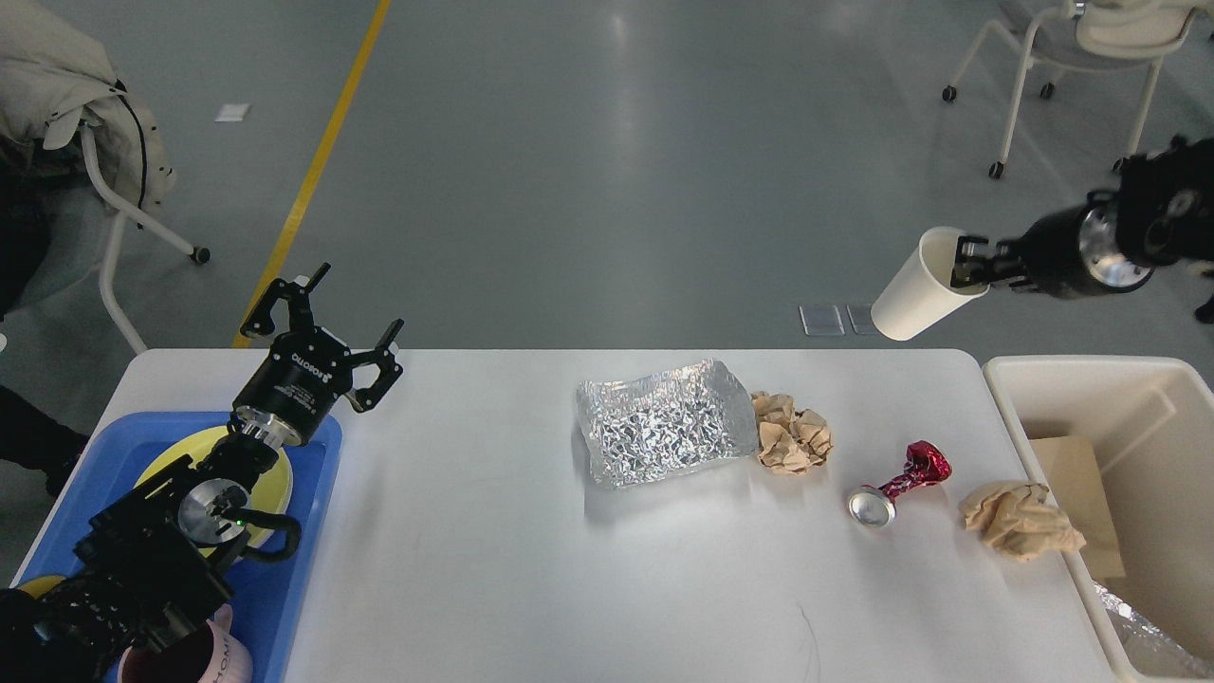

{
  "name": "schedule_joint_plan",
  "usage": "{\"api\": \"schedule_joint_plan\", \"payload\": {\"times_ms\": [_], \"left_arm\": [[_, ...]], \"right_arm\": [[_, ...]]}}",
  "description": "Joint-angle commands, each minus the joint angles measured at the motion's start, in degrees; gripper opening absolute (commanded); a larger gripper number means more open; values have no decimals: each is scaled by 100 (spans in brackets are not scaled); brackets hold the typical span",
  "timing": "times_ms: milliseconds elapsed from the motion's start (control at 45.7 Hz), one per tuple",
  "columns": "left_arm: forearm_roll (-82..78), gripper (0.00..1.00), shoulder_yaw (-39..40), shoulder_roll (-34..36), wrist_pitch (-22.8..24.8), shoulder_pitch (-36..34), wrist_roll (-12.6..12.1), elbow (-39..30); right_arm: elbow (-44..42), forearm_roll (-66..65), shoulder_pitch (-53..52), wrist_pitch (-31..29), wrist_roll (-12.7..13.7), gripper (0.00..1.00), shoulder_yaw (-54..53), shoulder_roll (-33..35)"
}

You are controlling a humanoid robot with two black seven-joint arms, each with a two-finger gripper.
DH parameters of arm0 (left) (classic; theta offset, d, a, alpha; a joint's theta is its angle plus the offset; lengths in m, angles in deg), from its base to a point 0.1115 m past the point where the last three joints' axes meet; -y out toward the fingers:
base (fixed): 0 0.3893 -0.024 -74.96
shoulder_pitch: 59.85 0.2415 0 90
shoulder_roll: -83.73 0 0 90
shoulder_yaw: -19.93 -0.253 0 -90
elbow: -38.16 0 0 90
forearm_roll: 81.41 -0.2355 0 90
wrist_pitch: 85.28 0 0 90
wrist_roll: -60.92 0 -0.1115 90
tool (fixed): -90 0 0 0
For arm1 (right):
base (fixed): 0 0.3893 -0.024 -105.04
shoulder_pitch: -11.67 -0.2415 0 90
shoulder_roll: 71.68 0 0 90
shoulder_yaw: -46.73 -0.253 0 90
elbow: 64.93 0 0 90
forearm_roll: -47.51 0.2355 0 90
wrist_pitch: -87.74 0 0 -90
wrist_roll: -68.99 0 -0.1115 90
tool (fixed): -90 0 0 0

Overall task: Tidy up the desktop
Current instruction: 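Lift the paper cup and drop it into the white bin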

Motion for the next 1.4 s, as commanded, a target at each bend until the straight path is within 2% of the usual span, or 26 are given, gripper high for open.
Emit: {"api": "schedule_joint_plan", "payload": {"times_ms": [0,44,110,307,460,745,854,1051,1073,1117,1139,1161,1183,1380], "left_arm": [[0,100,4,-1,-2,0,0,1],[0,100,4,-1,-2,0,0,1],[0,100,4,-1,-2,0,0,1],[0,100,-5,-1,-2,0,0,1],[0,100,-5,-1,-2,0,0,1],[0,100,4,-1,7,0,0,1],[0,100,-5,-1,-2,0,0,1],[0,100,-5,-1,-2,0,0,1],[0,100,4,-1,-2,0,0,1],[0,100,-5,-1,-2,0,0,1],[0,100,-5,-1,-2,0,0,1],[0,100,-5,-1,-2,0,0,1],[0,100,-5,-1,-2,0,0,1],[0,100,-5,-1,7,0,0,1]], "right_arm": [[172,-286,-1630,-1819,-477,0,287,282],[190,-339,-2000,-2215,-522,0,252,396],[242,-383,-2335,-2506,-540,0,252,545],[129,-1296,-2204,-2376,-540,0,331,598],[-819,-1991,-589,-1279,-531,0,375,598],[-3965,-1974,3533,374,-654,0,331,415],[-4494,-1334,4703,674,-689,0,182,37],[-5180,-506,5882,1061,-663,0,199,-447],[-5189,-506,5917,1105,-663,2,191,-456],[-5189,-506,5979,1193,-654,16,199,-456],[-5189,-506,5979,1210,-654,26,199,-456],[-5189,-506,5979,1219,-654,54,199,-456],[-5189,-506,5979,1228,-654,100,191,-456],[-5163,-506,5997,1255,-654,100,182,-430]]}}
